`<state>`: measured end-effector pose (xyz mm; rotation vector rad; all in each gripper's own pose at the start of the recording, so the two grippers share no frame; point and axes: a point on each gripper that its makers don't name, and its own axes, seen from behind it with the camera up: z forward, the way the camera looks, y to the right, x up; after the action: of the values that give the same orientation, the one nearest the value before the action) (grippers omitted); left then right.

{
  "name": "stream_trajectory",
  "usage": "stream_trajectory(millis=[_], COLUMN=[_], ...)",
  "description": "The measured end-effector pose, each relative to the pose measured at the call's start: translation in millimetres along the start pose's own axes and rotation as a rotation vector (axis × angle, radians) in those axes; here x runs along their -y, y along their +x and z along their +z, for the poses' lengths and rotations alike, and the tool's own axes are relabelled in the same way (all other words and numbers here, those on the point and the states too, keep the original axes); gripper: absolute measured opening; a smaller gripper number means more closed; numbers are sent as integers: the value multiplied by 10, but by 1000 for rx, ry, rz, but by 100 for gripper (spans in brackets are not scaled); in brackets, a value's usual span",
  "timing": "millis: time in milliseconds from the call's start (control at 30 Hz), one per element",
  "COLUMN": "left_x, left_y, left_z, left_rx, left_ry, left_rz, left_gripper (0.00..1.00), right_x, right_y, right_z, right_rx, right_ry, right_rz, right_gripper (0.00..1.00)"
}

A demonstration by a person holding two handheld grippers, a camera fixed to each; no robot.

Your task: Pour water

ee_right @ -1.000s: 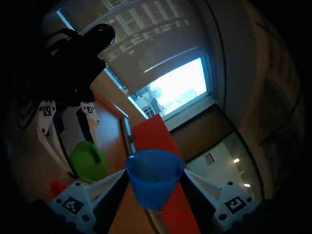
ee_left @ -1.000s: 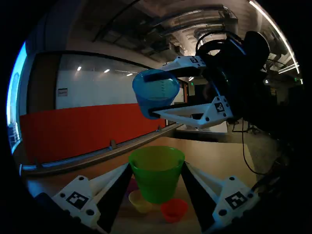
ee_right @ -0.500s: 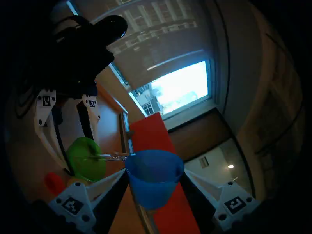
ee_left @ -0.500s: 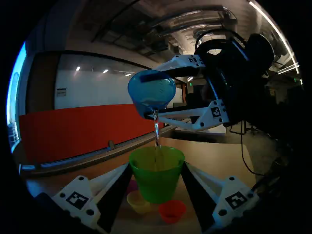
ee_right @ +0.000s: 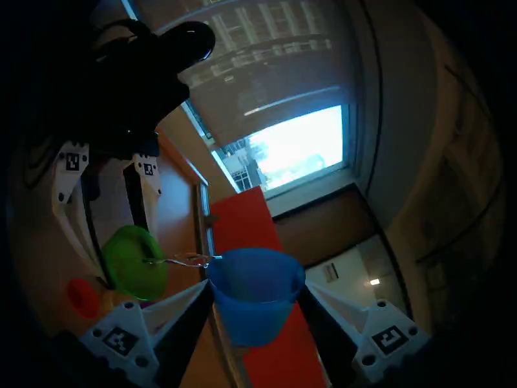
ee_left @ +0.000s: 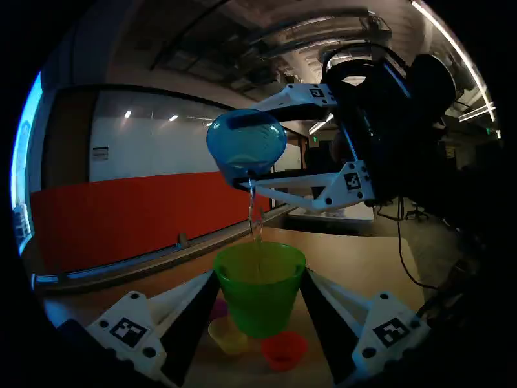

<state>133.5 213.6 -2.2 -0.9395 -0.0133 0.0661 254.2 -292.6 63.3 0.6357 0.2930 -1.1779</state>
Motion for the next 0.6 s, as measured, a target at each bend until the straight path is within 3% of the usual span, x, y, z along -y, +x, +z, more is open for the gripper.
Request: stream_trajectory(millis=[600], left_x=[-28], left_y=[-13], left_z=[19], left_rx=[7], left_ry=[-3], left_rz=[4], left_gripper=[85], right_x=[-79], right_y=[24], right_z=[20], right_rx=[-4], right_ry=[-32], right_rz=[-100], right_gripper=[89])
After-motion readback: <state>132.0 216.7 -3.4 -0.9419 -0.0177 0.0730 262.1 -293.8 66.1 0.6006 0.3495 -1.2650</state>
